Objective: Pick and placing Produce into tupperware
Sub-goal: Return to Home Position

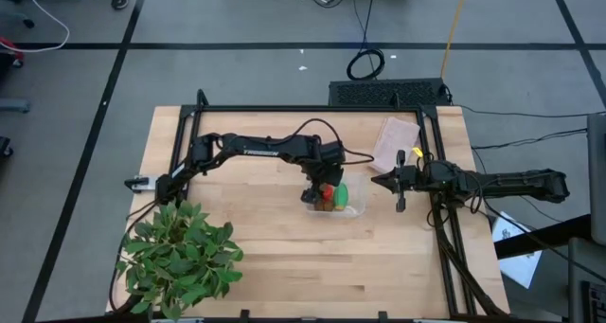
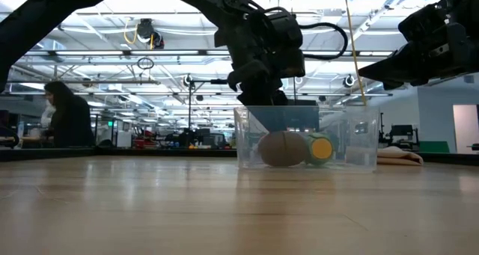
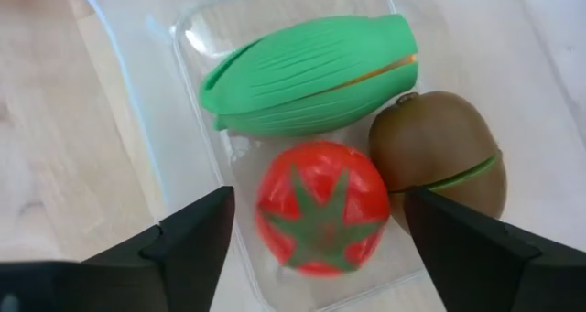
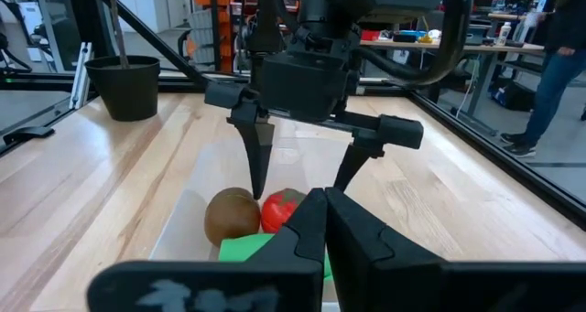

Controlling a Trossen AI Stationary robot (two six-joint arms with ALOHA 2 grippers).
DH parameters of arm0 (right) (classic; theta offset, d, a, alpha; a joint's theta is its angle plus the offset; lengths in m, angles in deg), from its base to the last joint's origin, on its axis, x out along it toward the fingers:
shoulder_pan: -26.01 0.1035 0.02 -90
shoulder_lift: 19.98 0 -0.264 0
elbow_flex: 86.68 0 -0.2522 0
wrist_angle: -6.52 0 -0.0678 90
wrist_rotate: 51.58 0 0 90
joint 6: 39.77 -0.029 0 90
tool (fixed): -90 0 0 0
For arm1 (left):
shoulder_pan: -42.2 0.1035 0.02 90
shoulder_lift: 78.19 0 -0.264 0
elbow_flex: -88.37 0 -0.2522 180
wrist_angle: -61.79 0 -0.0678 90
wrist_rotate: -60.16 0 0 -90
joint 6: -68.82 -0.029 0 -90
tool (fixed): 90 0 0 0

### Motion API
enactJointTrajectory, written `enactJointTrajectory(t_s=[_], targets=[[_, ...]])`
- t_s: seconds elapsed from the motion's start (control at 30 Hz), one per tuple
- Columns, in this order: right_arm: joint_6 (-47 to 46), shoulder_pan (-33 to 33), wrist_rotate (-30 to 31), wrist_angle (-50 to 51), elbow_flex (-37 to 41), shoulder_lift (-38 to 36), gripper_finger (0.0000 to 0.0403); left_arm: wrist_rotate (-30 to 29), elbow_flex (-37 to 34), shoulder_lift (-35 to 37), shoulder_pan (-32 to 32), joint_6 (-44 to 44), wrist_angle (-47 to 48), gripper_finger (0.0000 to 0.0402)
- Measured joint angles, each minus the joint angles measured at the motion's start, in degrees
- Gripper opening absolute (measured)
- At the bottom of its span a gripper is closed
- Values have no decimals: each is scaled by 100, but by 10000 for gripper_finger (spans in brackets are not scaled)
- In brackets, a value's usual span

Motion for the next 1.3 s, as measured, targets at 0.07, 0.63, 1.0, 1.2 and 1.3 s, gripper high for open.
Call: enactJointTrajectory(t_s=[0.07, 0.63, 1.0, 1.2, 1.3], targets=[[0, 0, 0, 0, 0, -1, 0, -27, 0, 0, -2, 0, 3, 328], [-1, 0, 0, 0, 0, -1, 0, -575, 366, 7, -73, -200, 450, 319], [-1, 0, 0, 0, 0, 0, 0, -1226, 1503, 9, -230, -258, 1445, 319], [2, 0, 0, -2, 0, 0, 0, -1529, 2506, 9, -326, -263, 2247, 307], [2, -2, 0, -4, 0, 1, 0, -1679, 2870, 17, -341, -250, 2535, 270]])
